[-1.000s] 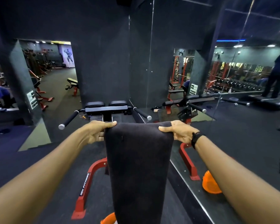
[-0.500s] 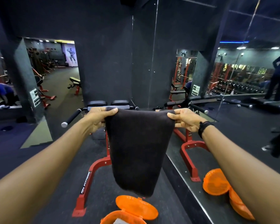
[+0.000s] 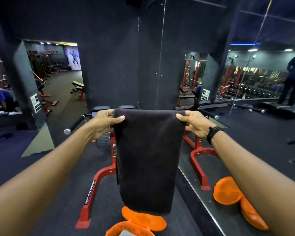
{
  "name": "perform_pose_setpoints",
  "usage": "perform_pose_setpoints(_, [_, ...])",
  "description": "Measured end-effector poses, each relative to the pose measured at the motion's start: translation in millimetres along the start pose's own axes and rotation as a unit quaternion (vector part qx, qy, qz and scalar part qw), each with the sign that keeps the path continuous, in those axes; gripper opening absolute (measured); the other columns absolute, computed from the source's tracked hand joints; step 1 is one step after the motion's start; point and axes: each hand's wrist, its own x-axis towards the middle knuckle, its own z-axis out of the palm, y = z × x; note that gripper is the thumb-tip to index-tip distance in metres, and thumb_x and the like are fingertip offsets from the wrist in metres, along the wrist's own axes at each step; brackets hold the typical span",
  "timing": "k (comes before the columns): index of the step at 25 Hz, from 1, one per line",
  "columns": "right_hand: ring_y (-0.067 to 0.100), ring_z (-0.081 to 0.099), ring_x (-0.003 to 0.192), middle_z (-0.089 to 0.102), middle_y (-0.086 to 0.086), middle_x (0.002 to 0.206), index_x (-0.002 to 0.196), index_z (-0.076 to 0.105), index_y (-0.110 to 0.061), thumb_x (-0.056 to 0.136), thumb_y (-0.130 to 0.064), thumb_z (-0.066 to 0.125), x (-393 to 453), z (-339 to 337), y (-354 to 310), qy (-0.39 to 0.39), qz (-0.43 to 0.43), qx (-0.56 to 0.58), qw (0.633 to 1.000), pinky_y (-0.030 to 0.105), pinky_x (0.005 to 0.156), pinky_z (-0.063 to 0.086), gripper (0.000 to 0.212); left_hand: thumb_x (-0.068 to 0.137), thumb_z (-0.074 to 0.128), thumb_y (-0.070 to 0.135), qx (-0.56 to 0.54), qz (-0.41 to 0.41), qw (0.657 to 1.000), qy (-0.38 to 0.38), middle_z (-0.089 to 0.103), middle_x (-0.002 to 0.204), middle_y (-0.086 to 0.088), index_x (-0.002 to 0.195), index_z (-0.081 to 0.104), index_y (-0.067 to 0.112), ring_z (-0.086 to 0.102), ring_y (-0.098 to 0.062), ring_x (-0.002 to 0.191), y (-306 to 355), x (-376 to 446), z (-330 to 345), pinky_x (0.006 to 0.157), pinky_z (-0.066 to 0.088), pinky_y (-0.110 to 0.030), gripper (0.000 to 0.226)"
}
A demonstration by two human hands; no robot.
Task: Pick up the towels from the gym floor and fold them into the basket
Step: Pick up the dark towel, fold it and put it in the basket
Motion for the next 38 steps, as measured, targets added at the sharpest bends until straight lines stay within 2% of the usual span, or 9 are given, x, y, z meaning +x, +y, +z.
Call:
perform_pose_setpoints(7, [0.015, 0.064, 0.078, 0.064, 0.010, 0.089, 0.119, 0.049, -0.006, 0.077, 0.010, 0.070, -3.3, 0.6, -4.1, 0.104, -0.043, 0.011, 0.994, 0.017, 0.057, 0.054, 0.049, 0.073, 0.076, -0.005, 0.053, 0.022, 0.993, 0.104, 0.063, 0.091, -0.009, 0.109, 0.044, 0.014, 0.061, -0.017, 0.077, 4.5, 6.4, 1.5, 0.058, 0.048, -0.022, 0.052])
perform_pose_setpoints(12, [0.007, 0.067, 0.066, 0.068, 0.010, 0.084, 0.109, 0.065, -0.002, 0.072, 0.011, 0.074, -5.3, -1.2, -0.4, 0.100, -0.104, -0.163, 0.976, 0.021, 0.067, 0.055, 0.040, 0.067, 0.080, -0.007, 0.169, 0.083, 0.981, 0.041, 0.062, 0.078, -0.005, 0.087, 0.065, 0.021, 0.058, -0.014, 0.073, 6.1, 6.6, 0.9, 0.062, 0.050, -0.017, 0.037])
perform_pose_setpoints(17, [0.012, 0.061, 0.083, 0.068, 0.004, 0.092, 0.109, 0.068, -0.011, 0.067, 0.002, 0.082, -8.0, 0.9, -0.7, 0.078, -0.122, -0.260, 0.955, 0.032, 0.083, 0.055, 0.047, 0.071, 0.081, 0.005, 0.259, 0.121, 0.956, 0.065, 0.066, 0.073, 0.002, 0.074, 0.070, 0.030, 0.059, -0.010, 0.071, 1.7, 13.1, -0.5, 0.069, 0.051, -0.027, 0.027])
perform_pose_setpoints(21, [0.014, 0.058, 0.080, 0.066, 0.002, 0.082, 0.091, 0.074, -0.015, 0.076, -0.014, 0.079, -9.8, 2.9, 5.4, 0.114, -0.183, -0.445, 0.869, 0.028, 0.071, 0.045, 0.016, 0.076, 0.078, 0.009, 0.358, 0.136, 0.922, 0.054, 0.046, 0.055, 0.010, 0.077, 0.069, 0.020, 0.042, 0.002, 0.047, 5.5, 10.0, 5.6, 0.046, 0.031, -0.009, 0.014])
perform_pose_setpoints(24, [0.017, 0.052, 0.077, 0.059, 0.008, 0.080, 0.076, 0.067, -0.016, 0.081, -0.020, 0.074, -7.2, 0.6, 6.5, 0.127, -0.179, -0.482, 0.848, 0.025, 0.066, 0.035, 0.010, 0.079, 0.076, 0.020, 0.472, 0.123, 0.870, 0.074, 0.050, 0.065, 0.005, 0.078, 0.067, 0.020, 0.047, -0.012, 0.070, 7.5, 9.2, 6.8, 0.065, 0.035, -0.024, 0.009])
perform_pose_setpoints(29, [-0.010, 0.042, 0.065, 0.054, -0.009, 0.071, 0.069, 0.060, -0.017, 0.085, -0.018, 0.071, -10.1, -10.0, 8.5, -0.010, -0.087, -0.483, 0.871, 0.009, 0.060, 0.039, 0.020, 0.082, 0.072, 0.009, 0.434, 0.041, 0.896, -0.087, 0.054, 0.053, 0.009, 0.065, 0.062, 0.016, 0.050, 0.002, 0.050, 3.2, 12.9, -2.3, 0.051, 0.037, -0.014, 0.021])
perform_pose_setpoints(33, [0.003, 0.059, 0.069, 0.065, -0.001, 0.081, 0.100, 0.062, -0.010, 0.089, -0.014, 0.065, -11.0, -16.0, -51.9, 0.017, -0.138, -0.192, 0.972, 0.022, 0.057, 0.047, 0.012, 0.078, 0.078, 0.019, 0.150, 0.138, 0.979, 0.030, 0.066, 0.079, 0.003, 0.094, 0.062, 0.017, 0.061, 0.003, 0.067, 44.2, 25.7, 2.1, 0.065, 0.050, -0.018, 0.023])
perform_pose_setpoints(35, [0.004, 0.067, 0.081, 0.071, -0.008, 0.092, 0.111, 0.061, -0.016, 0.085, -0.019, 0.068, -16.3, -13.4, -43.1, -0.028, -0.066, -0.122, 0.990, 0.028, 0.059, 0.051, 0.027, 0.066, 0.083, 0.038, 0.133, 0.062, 0.989, -0.023, 0.073, 0.084, 0.011, 0.099, 0.063, 0.022, 0.068, -0.001, 0.075, 39.1, 14.5, 6.7, 0.064, 0.055, -0.020, 0.042])
perform_pose_setpoints(38, [0.025, 0.066, 0.106, 0.072, 0.006, 0.110, 0.116, 0.063, -0.008, 0.077, -0.025, 0.074, -13.1, -7.6, 4.3, -0.028, -0.001, -0.108, 0.994, 0.047, 0.090, 0.054, 0.043, 0.084, 0.072, 0.021, 0.111, -0.030, 0.991, -0.071, 0.073, 0.072, 0.011, 0.090, 0.068, 0.016, 0.069, -0.003, 0.071, 0.4, -2.3, 17.3, 0.052, 0.050, -0.013, 0.009])
